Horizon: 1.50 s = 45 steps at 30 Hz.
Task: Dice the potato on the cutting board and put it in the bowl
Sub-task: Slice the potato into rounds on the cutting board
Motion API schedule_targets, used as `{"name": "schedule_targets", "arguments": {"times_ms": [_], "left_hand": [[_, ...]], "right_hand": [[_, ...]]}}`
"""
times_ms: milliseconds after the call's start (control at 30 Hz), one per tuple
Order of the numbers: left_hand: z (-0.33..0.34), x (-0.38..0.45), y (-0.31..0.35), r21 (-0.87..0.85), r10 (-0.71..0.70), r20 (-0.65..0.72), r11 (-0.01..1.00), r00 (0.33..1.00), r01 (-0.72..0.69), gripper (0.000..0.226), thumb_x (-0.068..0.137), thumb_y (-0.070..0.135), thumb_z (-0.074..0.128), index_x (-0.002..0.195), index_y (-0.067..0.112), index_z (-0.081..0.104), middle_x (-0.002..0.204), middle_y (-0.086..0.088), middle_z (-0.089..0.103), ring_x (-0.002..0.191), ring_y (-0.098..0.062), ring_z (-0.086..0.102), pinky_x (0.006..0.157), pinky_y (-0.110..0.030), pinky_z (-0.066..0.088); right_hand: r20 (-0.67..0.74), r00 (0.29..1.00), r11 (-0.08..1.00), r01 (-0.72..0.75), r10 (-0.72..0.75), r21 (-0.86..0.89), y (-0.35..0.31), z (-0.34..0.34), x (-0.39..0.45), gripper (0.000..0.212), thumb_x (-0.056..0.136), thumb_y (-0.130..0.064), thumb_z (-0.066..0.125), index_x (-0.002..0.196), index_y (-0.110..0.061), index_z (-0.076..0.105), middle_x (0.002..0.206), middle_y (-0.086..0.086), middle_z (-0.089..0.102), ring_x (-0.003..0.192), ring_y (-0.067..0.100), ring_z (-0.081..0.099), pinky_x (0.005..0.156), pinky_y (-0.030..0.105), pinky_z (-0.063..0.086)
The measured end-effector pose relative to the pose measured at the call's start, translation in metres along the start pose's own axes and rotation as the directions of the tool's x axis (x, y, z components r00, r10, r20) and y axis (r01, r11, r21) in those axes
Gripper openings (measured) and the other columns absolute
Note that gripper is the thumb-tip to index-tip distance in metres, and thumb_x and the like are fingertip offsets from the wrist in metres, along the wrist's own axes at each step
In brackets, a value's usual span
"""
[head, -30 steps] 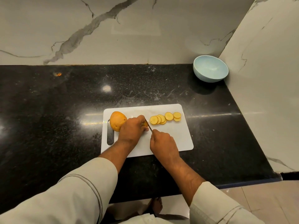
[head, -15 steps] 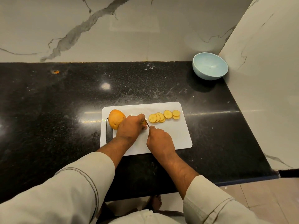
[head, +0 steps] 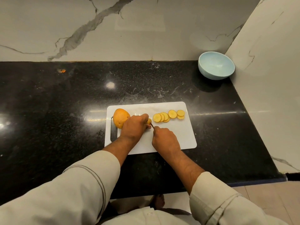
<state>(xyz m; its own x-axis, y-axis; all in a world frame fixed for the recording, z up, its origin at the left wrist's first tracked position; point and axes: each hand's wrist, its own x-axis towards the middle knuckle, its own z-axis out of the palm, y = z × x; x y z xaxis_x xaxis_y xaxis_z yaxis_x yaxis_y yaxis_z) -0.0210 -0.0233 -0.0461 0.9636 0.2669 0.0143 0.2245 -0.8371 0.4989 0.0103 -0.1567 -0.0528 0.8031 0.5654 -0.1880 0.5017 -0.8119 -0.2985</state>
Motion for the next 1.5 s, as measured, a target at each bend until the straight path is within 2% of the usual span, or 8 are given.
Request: {"name": "schedule_targets", "arguments": {"times_ms": [167,433,600,800,1000,1200,1333,1500], "left_hand": [[0.000,-0.002,-0.001,-0.040,-0.016,-0.023,0.999,1.000,0.015,0.006,0.089,0.009,0.061,0.086,0.004,0.059,0.078,-0.016,0.065,0.072,-0.033,0.058,0.061,-0.043,0.048],[0.009,-0.008,-0.001,-0.161,-0.099,-0.106,0.984,0.989,0.081,0.017,0.085,0.018,0.070,0.088,0.004,0.060,0.081,-0.012,0.068,0.071,-0.027,0.059,0.061,-0.038,0.050],[0.015,-0.012,-0.001,-0.235,-0.127,-0.165,0.968,0.978,0.086,0.017,0.082,0.014,0.073,0.091,0.004,0.064,0.083,-0.011,0.069,0.070,-0.020,0.056,0.065,-0.034,0.049],[0.019,-0.014,-0.003,-0.281,-0.153,-0.173,0.954,0.973,0.101,0.016,0.083,0.013,0.072,0.097,0.007,0.066,0.090,-0.009,0.070,0.076,-0.019,0.060,0.070,-0.032,0.053],[0.022,-0.013,-0.002,-0.280,-0.136,-0.184,0.956,0.974,0.081,0.014,0.084,0.011,0.070,0.098,0.007,0.068,0.091,-0.009,0.071,0.080,-0.023,0.063,0.073,-0.035,0.053],[0.021,-0.013,-0.003,-0.265,-0.118,-0.187,0.962,0.975,0.066,0.015,0.085,0.012,0.070,0.099,0.006,0.069,0.091,-0.010,0.071,0.081,-0.024,0.064,0.075,-0.036,0.053],[0.020,-0.013,-0.003,-0.261,-0.115,-0.183,0.963,0.976,0.064,0.013,0.085,0.012,0.070,0.096,0.006,0.069,0.089,-0.011,0.071,0.079,-0.024,0.063,0.074,-0.037,0.053],[0.019,-0.012,-0.003,-0.254,-0.105,-0.182,0.966,0.978,0.057,0.013,0.085,0.012,0.070,0.095,0.005,0.069,0.088,-0.011,0.070,0.078,-0.024,0.063,0.072,-0.036,0.053]], "right_hand": [[0.030,1.000,0.997,-0.004,0.002,0.083,-0.007,-0.006,0.013,0.020,0.096,-0.016,0.041,0.102,-0.009,0.059,0.097,0.012,0.065,0.083,0.030,0.062,0.062,0.031,0.039],[0.094,0.995,0.995,0.049,-0.041,-0.081,0.024,-0.001,-0.028,0.020,0.099,-0.021,0.037,0.111,-0.014,0.052,0.097,0.007,0.064,0.082,0.024,0.061,0.065,0.031,0.042],[0.016,1.000,0.998,0.009,-0.008,-0.056,0.024,-0.010,-0.029,0.020,0.100,-0.024,0.037,0.101,-0.014,0.054,0.090,0.005,0.064,0.068,0.017,0.050,0.063,0.028,0.042],[-0.096,0.995,1.000,0.013,-0.011,0.013,0.005,-0.009,-0.025,0.021,0.101,-0.022,0.037,0.101,-0.012,0.055,0.086,0.005,0.065,0.069,0.019,0.058,0.063,0.030,0.048],[-0.085,0.996,0.999,0.009,-0.006,0.038,-0.007,-0.007,-0.016,0.024,0.102,-0.024,0.037,0.107,-0.012,0.057,0.091,0.005,0.066,0.074,0.018,0.061,0.064,0.027,0.048],[-0.088,0.996,1.000,0.004,-0.003,0.017,-0.004,-0.003,-0.014,0.024,0.101,-0.024,0.037,0.108,-0.012,0.057,0.091,0.006,0.066,0.069,0.017,0.055,0.060,0.025,0.040],[-0.074,0.997,1.000,0.015,-0.013,0.018,-0.004,-0.004,-0.013,0.023,0.101,-0.023,0.038,0.108,-0.012,0.057,0.091,0.006,0.067,0.072,0.019,0.060,0.064,0.029,0.049],[-0.068,0.997,0.999,0.032,-0.031,0.007,-0.002,-0.005,-0.011,0.024,0.101,-0.024,0.038,0.109,-0.012,0.057,0.092,0.006,0.067,0.074,0.020,0.062,0.066,0.030,0.050]]}}
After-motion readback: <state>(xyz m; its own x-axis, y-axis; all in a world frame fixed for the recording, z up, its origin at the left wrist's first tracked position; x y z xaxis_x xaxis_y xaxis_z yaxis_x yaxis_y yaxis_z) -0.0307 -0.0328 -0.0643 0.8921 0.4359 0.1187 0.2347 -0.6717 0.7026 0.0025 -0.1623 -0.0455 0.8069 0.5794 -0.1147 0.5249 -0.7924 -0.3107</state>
